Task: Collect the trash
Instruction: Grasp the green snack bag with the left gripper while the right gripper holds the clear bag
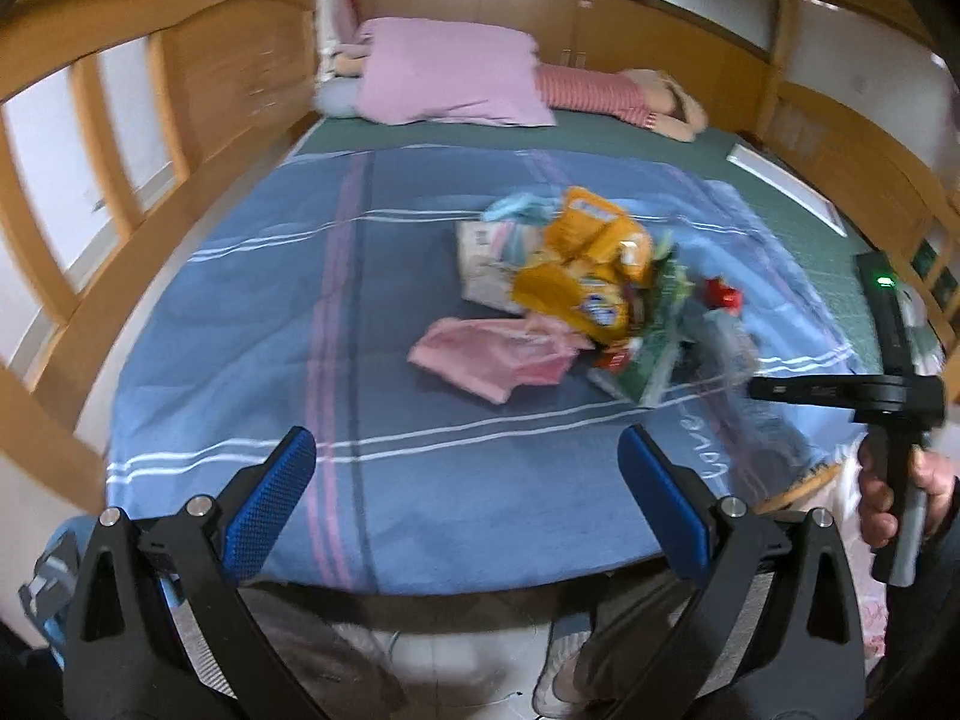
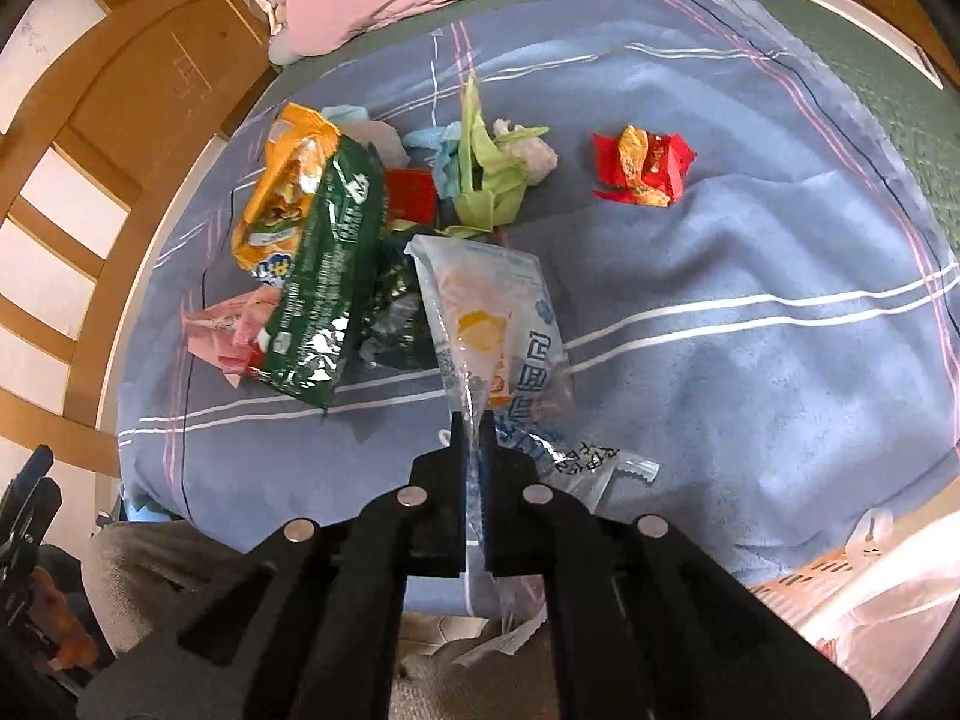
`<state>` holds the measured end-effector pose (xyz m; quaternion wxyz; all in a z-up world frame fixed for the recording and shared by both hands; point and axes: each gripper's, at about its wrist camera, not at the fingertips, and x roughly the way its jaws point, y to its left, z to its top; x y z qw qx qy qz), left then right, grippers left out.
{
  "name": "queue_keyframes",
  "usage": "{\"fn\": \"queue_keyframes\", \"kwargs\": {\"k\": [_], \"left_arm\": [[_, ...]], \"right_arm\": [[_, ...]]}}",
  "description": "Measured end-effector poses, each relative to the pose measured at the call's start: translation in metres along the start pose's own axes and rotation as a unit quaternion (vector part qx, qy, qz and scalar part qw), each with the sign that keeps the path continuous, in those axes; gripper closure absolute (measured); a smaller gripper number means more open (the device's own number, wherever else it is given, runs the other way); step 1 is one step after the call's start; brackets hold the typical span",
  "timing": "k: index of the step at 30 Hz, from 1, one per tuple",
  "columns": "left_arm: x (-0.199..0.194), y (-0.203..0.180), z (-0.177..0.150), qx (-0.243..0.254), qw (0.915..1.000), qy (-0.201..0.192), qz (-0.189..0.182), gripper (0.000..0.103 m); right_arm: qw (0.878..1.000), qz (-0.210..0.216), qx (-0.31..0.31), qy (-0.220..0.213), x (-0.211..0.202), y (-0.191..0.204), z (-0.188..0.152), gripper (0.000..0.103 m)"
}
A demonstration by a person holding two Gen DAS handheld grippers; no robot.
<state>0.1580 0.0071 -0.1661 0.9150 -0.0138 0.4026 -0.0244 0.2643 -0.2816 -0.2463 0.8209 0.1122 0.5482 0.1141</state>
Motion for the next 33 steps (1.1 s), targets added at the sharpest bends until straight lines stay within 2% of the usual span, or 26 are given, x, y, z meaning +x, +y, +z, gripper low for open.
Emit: {"fn": "queue_keyframes", "kwargs": {"k": [4,6,7,8,9,13,14,15,17,22,27,31,33], "left_arm": [[0.006,-0.017,0.006,0.018,0.9998,0.0,-0.003,0.003],[0.01,-0.019,0.007,0.02,0.9998,0.004,0.0,0.003],[0.011,-0.019,0.007,0.02,0.9998,0.006,0.002,0.003],[0.013,-0.018,0.007,0.02,0.9998,0.009,0.004,0.003],[0.015,-0.018,0.007,0.019,0.9998,0.01,0.005,0.003],[0.023,-0.02,0.007,0.02,0.9996,0.018,0.01,0.003],[0.026,-0.022,0.007,0.023,0.9995,0.02,0.011,0.003],[0.028,-0.026,0.007,0.027,0.9994,0.021,0.011,0.003],[0.03,-0.033,0.007,0.036,0.9992,0.017,0.009,0.003],[0.043,-0.056,0.007,0.072,0.9972,-0.003,-0.019,0.003],[0.072,-0.1,0.006,0.153,0.9857,-0.028,-0.065,0.003],[0.101,-0.131,0.006,0.193,0.9786,-0.045,-0.056,0.004],[0.114,-0.14,0.005,0.203,0.9767,-0.045,-0.052,0.014]], "right_arm": [[1.0,-0.021,-0.013,0.014,0.018,-0.001,0.006,0.09],[0.999,-0.039,-0.023,0.017,0.026,0.001,0.008,0.067],[0.998,-0.048,-0.031,0.018,0.029,0.003,0.009,0.059],[0.998,-0.051,-0.038,0.02,0.032,0.005,0.011,0.044],[0.998,-0.052,-0.043,0.018,0.034,0.005,0.012,0.037],[0.996,-0.065,-0.051,0.021,0.042,0.006,0.017,0.036],[0.995,-0.075,-0.049,0.031,0.047,0.005,0.018,0.043],[0.994,-0.09,-0.046,0.039,0.051,0.003,0.019,0.064],[0.992,-0.108,-0.037,0.052,0.055,-0.004,0.019,0.1],[0.995,-0.089,-0.001,0.035,0.035,-0.028,0.014,0.101],[0.998,-0.055,0.029,0.012,-0.004,-0.046,-0.002,0.101],[0.999,-0.032,0.041,0.0,-0.026,-0.054,-0.017,0.101],[0.999,-0.018,0.048,-0.007,-0.037,-0.057,-0.025,0.101]]}}
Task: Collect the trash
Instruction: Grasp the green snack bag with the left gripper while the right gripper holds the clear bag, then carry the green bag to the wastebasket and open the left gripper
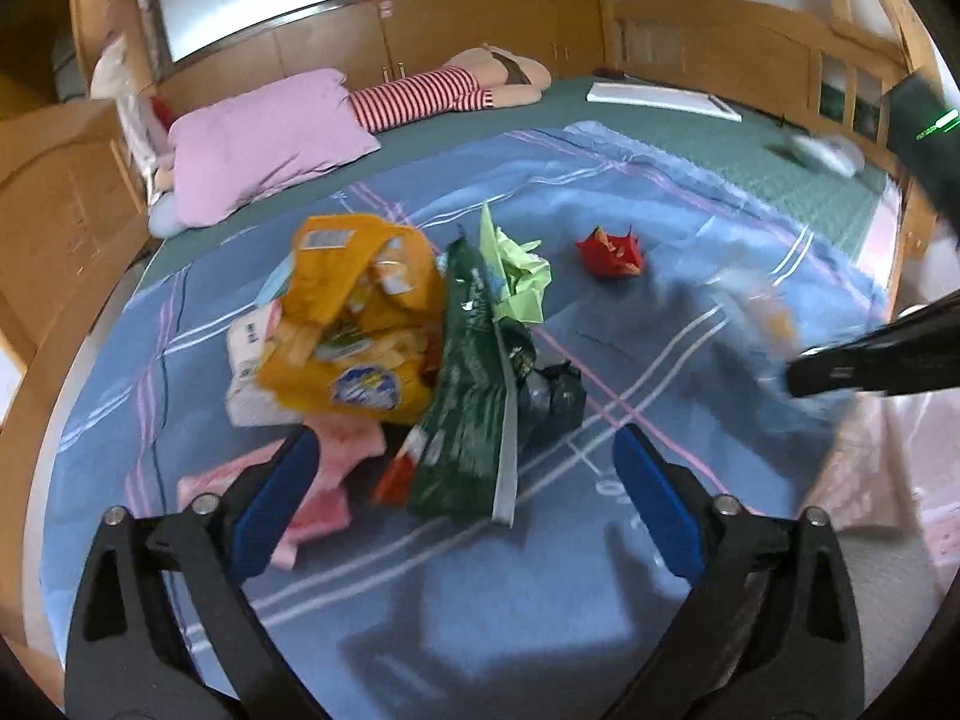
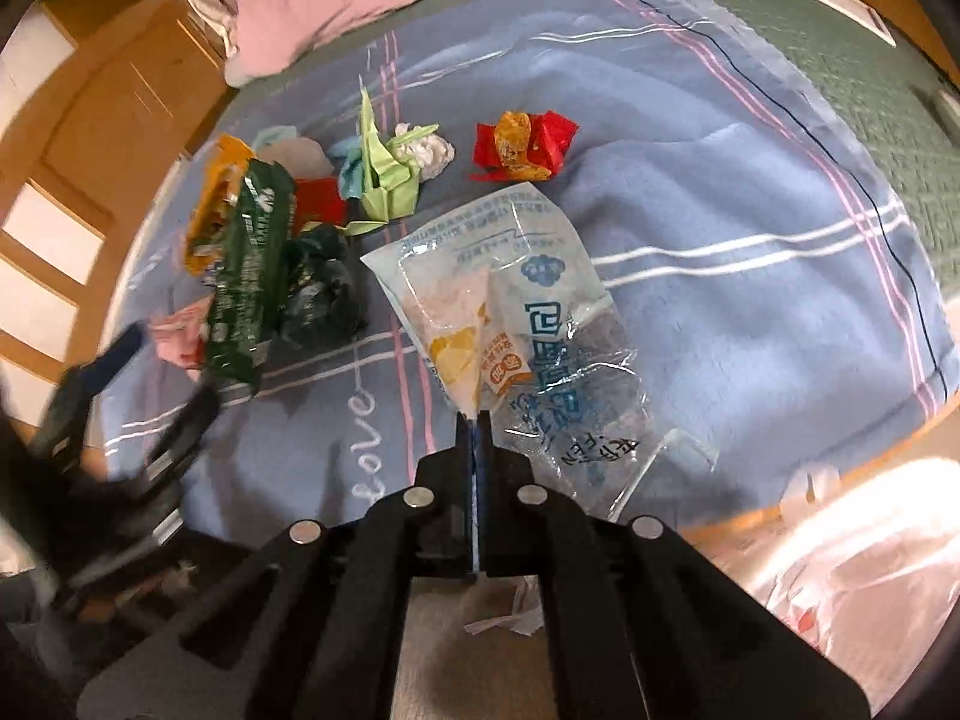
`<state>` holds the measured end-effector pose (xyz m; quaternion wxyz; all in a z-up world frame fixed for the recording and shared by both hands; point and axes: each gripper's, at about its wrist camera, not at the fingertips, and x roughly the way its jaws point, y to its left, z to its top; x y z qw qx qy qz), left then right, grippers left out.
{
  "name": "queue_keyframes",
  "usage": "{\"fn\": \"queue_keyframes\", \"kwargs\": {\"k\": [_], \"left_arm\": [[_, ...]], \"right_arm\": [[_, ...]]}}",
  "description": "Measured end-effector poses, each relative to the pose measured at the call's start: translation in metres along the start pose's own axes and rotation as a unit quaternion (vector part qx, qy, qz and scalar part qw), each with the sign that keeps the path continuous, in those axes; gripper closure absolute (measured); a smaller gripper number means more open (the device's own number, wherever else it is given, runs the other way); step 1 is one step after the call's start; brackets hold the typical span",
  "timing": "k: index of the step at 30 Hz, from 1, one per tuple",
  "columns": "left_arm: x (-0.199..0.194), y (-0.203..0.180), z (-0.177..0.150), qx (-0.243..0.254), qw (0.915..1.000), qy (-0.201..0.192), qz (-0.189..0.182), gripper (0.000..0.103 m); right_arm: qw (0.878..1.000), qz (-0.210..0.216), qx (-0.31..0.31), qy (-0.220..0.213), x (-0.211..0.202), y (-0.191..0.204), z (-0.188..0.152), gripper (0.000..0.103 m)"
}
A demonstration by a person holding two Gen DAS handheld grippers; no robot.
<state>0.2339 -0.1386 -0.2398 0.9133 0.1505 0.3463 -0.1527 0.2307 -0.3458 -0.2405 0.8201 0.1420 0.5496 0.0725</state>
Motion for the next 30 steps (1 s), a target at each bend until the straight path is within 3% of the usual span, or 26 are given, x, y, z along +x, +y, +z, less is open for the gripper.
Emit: {"fn": "queue_keyframes", "kwargs": {"k": [1,3,5,8,15,20,24,30], "left_arm": [[0.013,-0.001,0.0,0.001,0.9999,0.012,-0.004,0.019],[0.028,0.001,-0.001,-0.009,0.9993,0.033,-0.018,0.05],[0.043,0.008,-0.002,-0.034,0.9969,0.06,-0.038,0.062],[0.048,0.016,-0.004,-0.054,0.9955,0.064,-0.044,0.083],[-0.006,0.024,0.0,-0.067,0.9962,0.004,-0.056,0.088],[-0.053,0.011,0.011,-0.059,0.994,-0.026,-0.088,0.088],[-0.082,-0.029,0.024,-0.027,0.9883,-0.045,-0.143,0.088],[-0.106,-0.128,0.024,0.03,0.9695,-0.037,-0.24,0.088]], "right_arm": [[1.0,0.005,0.004,-0.002,-0.004,-0.003,-0.003,0.101],[1.0,0.012,0.011,-0.004,-0.008,-0.006,-0.006,0.101],[1.0,0.015,0.016,-0.005,-0.01,-0.005,-0.009,0.101],[1.0,0.019,0.02,-0.005,-0.013,-0.003,-0.013,0.101],[0.999,0.029,0.029,-0.023,-0.025,-0.004,-0.018,0.101],[0.997,0.03,0.04,-0.061,-0.055,-0.006,-0.026,0.101],[0.992,0.018,0.062,-0.106,-0.1,-0.02,-0.046,0.101],[0.978,-0.043,0.114,-0.169,-0.18,-0.057,-0.099,0.101]]}}
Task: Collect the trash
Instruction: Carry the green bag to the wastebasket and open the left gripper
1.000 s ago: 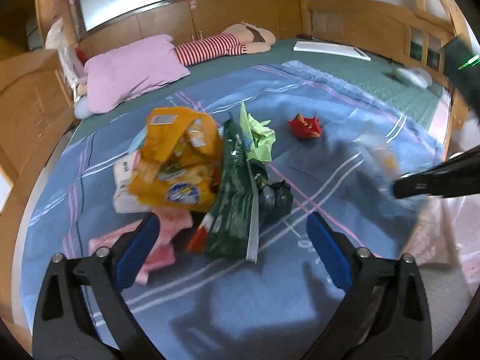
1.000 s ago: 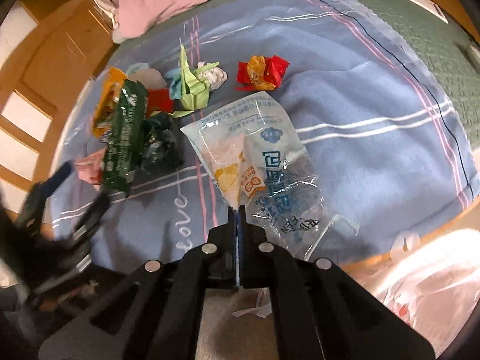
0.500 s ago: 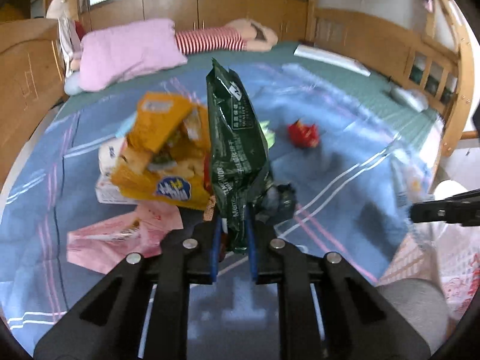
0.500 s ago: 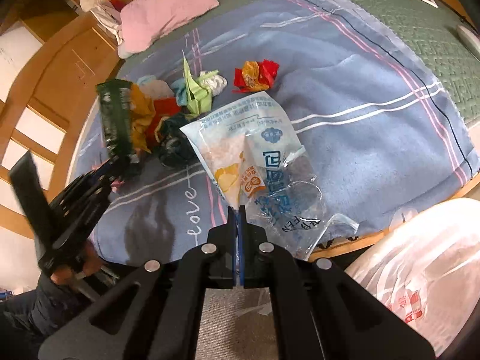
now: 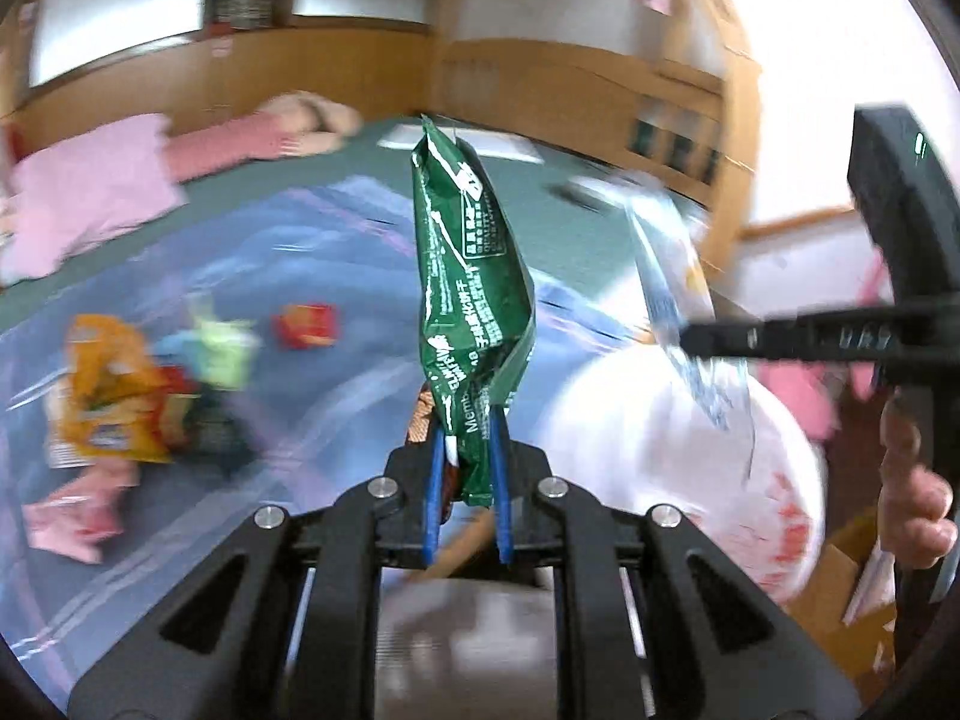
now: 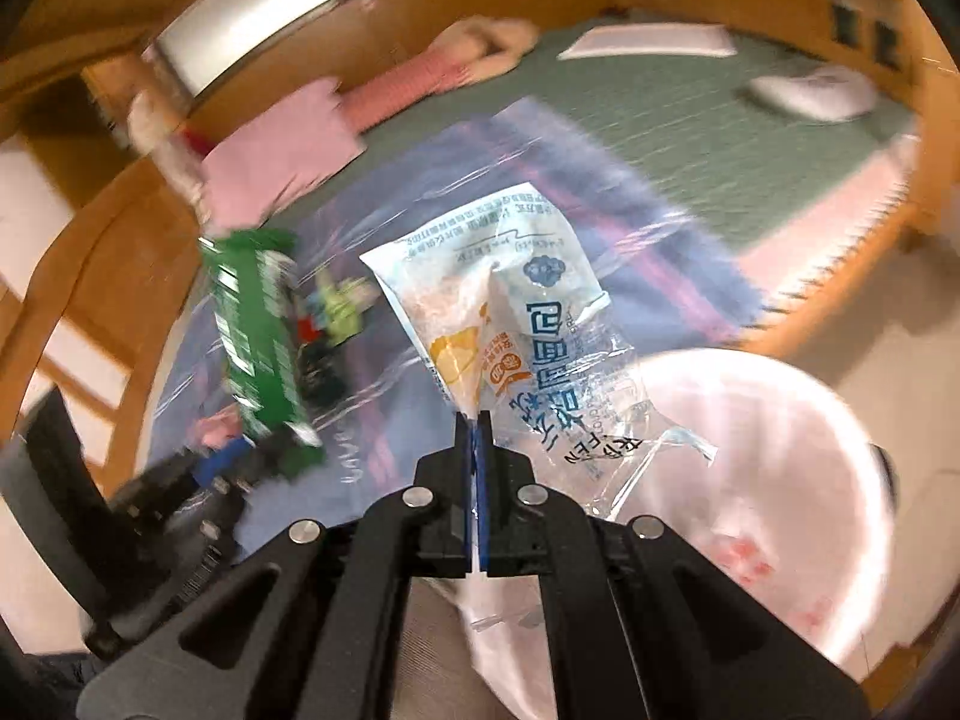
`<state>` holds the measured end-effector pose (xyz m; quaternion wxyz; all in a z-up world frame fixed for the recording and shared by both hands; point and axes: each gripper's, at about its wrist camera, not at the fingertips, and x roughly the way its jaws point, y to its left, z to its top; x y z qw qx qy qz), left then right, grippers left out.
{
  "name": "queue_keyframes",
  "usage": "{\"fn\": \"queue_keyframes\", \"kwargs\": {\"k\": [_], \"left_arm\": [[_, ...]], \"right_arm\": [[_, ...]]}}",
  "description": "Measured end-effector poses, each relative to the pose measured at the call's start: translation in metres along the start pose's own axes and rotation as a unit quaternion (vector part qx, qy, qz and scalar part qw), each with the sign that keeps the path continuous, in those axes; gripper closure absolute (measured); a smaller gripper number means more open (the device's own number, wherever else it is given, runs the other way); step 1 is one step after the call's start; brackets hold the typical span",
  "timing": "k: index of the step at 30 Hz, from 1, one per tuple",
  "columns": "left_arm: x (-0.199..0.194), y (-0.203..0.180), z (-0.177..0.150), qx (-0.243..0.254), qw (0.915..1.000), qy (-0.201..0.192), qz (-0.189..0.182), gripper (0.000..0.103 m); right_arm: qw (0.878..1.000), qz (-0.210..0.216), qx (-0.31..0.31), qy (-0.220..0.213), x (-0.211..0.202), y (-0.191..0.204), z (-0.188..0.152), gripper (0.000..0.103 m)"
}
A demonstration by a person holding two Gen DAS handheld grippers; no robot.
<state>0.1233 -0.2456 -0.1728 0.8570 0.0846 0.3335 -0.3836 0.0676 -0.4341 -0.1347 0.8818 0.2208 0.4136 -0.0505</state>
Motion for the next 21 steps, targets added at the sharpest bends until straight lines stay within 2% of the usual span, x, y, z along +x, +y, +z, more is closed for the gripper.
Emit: {"fn": "queue_keyframes", "kwargs": {"k": [4,8,10,11,12,15,18,21], "left_arm": [[0.036,-0.07,-0.01,0.039,0.996,0.051,-0.061,0.088],[0.064,-0.112,-0.026,0.066,0.9912,0.089,-0.072,0.087],[0.074,-0.123,-0.032,0.07,0.9897,0.105,-0.068,0.075],[0.076,-0.125,-0.034,0.073,0.9902,0.104,-0.057,0.064],[0.076,-0.123,-0.033,0.075,0.9911,0.099,-0.047,0.054],[0.07,-0.122,-0.029,0.076,0.9931,0.084,-0.031,0.036],[0.065,-0.111,-0.022,0.063,0.9955,0.071,0.004,0.021],[0.057,-0.098,-0.012,0.038,0.9968,0.063,0.032,0.015]], "right_arm": [[0.998,-0.047,0.038,-0.024,-0.042,-0.036,-0.02,0.101],[0.994,-0.077,0.064,-0.034,-0.066,-0.063,-0.044,0.101],[0.993,-0.081,0.072,-0.036,-0.073,-0.07,-0.05,0.101],[0.993,-0.082,0.075,-0.038,-0.076,-0.075,-0.052,0.101],[0.993,-0.082,0.077,-0.039,-0.078,-0.077,-0.055,0.101],[0.993,-0.079,0.081,-0.042,-0.082,-0.081,-0.058,0.101],[0.993,-0.075,0.081,-0.04,-0.077,-0.078,-0.057,0.101],[0.994,-0.07,0.077,-0.032,-0.07,-0.075,-0.056,0.101]]}}
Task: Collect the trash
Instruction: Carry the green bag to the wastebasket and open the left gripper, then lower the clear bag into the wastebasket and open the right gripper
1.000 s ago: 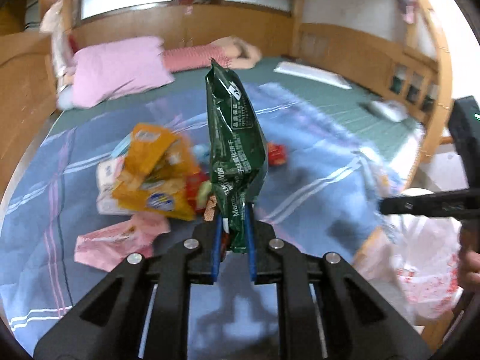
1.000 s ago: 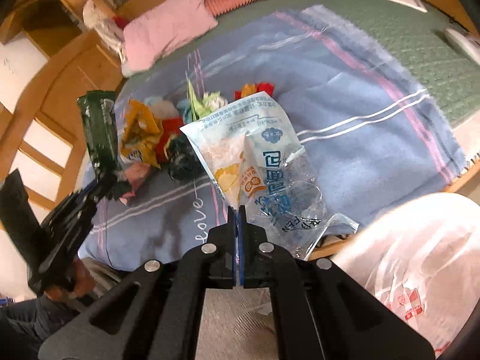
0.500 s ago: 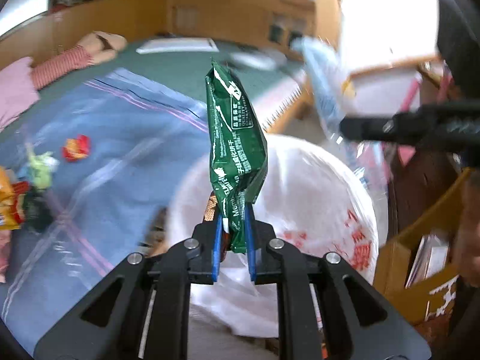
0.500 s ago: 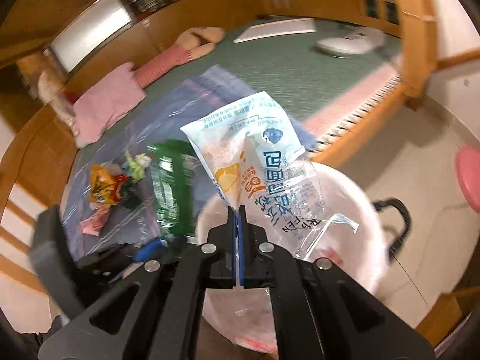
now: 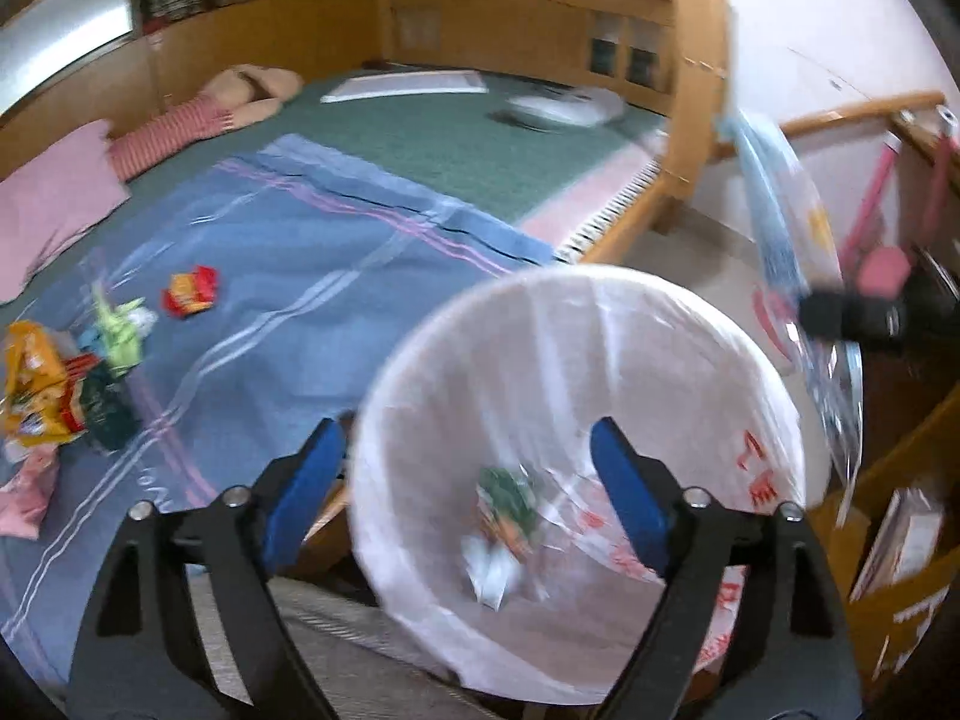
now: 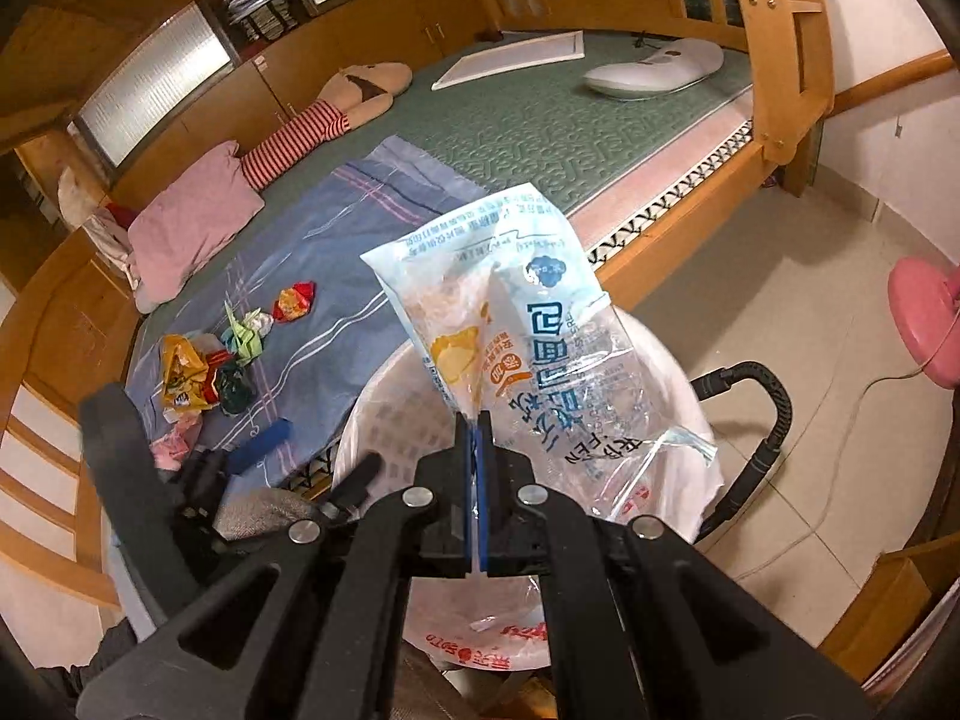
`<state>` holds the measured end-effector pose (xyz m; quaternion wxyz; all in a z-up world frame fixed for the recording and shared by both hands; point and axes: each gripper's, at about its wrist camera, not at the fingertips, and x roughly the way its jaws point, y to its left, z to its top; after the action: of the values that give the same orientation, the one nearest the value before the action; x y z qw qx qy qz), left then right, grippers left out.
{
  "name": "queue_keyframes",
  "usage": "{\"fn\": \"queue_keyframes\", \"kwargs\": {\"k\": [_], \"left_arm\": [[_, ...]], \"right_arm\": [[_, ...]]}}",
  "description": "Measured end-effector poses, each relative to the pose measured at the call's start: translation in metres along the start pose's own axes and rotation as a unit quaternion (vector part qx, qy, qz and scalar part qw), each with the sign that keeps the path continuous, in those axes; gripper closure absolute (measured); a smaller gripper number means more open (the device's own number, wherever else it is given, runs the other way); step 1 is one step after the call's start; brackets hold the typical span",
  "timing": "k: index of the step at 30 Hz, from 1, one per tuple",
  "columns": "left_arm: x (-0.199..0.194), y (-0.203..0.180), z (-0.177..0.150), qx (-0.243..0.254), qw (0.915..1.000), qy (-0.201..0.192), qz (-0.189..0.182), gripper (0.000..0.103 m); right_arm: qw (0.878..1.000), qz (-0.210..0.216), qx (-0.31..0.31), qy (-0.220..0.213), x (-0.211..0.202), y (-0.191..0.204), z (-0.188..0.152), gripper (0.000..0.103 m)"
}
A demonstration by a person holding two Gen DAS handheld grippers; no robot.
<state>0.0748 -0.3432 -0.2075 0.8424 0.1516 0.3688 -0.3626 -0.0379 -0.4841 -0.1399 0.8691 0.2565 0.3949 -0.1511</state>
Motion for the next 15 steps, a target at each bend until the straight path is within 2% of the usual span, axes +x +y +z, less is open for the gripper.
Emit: {"fn": "queue_keyframes", "kwargs": {"k": [6,10,15], "left_arm": [[-0.018,0.022,0.008,-0.017,0.9984,-0.016,0.051,0.011],[-0.029,0.032,0.011,-0.033,0.997,-0.025,0.066,0.01],[-0.039,0.046,0.011,-0.048,0.9953,-0.031,0.078,0.01]], "right_arm": [[1.0,-0.004,0.001,0.025,0.018,0.001,-0.005,0.1],[0.998,-0.018,0.002,0.054,0.038,0.001,-0.011,0.1],[0.996,-0.041,-0.012,0.083,0.057,0.006,-0.019,0.089]]}}
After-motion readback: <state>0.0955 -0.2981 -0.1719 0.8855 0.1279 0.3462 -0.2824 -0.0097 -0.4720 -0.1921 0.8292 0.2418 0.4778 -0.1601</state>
